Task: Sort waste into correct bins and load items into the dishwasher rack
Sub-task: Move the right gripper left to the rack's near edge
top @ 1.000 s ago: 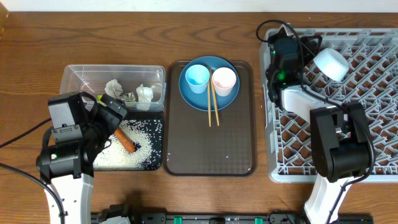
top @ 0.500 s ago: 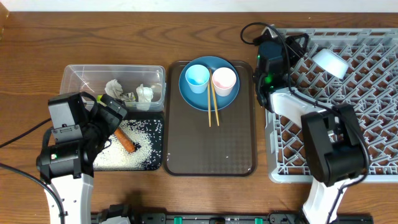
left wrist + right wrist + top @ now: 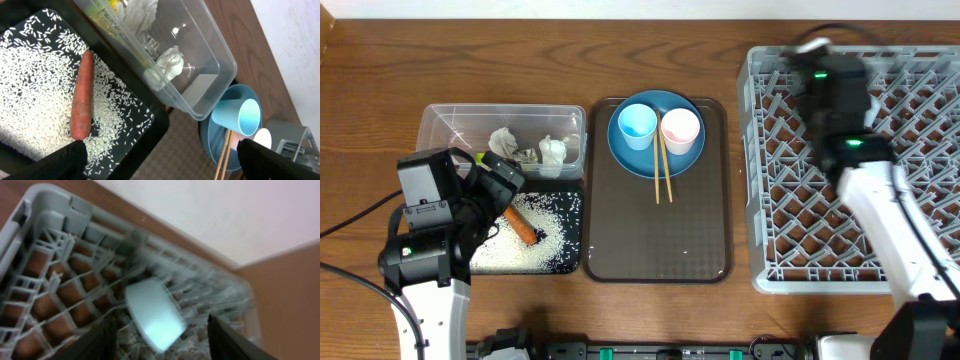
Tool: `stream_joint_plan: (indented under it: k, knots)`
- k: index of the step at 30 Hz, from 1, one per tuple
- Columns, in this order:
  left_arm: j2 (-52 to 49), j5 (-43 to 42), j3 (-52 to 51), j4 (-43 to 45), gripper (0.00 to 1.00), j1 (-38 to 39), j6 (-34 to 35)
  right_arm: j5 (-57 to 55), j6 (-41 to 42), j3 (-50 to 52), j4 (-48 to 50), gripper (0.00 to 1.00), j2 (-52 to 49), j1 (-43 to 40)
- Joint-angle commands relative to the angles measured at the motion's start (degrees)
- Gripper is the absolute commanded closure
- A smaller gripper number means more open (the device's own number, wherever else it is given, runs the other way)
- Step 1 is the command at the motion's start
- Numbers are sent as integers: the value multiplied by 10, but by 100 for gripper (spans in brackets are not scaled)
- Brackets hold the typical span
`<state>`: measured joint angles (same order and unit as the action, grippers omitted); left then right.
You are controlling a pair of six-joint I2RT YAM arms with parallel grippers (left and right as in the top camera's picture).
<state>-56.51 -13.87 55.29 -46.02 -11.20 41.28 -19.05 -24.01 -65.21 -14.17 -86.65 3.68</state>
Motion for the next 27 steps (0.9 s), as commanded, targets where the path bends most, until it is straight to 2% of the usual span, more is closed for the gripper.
stream_joint_plan:
  k: [1, 3, 6, 15, 18, 20, 21, 22, 27]
  knots:
    - [0, -5, 10, 1, 2, -2, -8, 186, 191, 0, -55, 41, 15, -40]
    - [0, -5, 10, 1, 2, -3, -8, 243, 227, 0, -98, 46, 21, -50]
    - [0, -5, 10, 1, 2, -2, -8, 315, 238, 0, -141, 53, 21, -43]
    - [0, -5, 10, 1, 2, -3, -8, 331, 264, 0, -273, 49, 22, 20]
    - [0, -5, 10, 1, 2, -2, -7, 375, 264, 0, -303, 51, 22, 29]
    - [0, -5, 10, 1, 2, -3, -8, 421, 264, 0, -309, 38, 22, 33]
    - [0, -5, 10, 1, 2, -2, -8, 435, 264, 0, -311, 16, 22, 36]
    - [0, -5, 10, 1, 2, -2, -8, 445, 264, 0, -317, 1, 22, 38]
    - [0, -5, 10, 1, 2, -3, -8, 450, 291, 0, -331, 1, 22, 44]
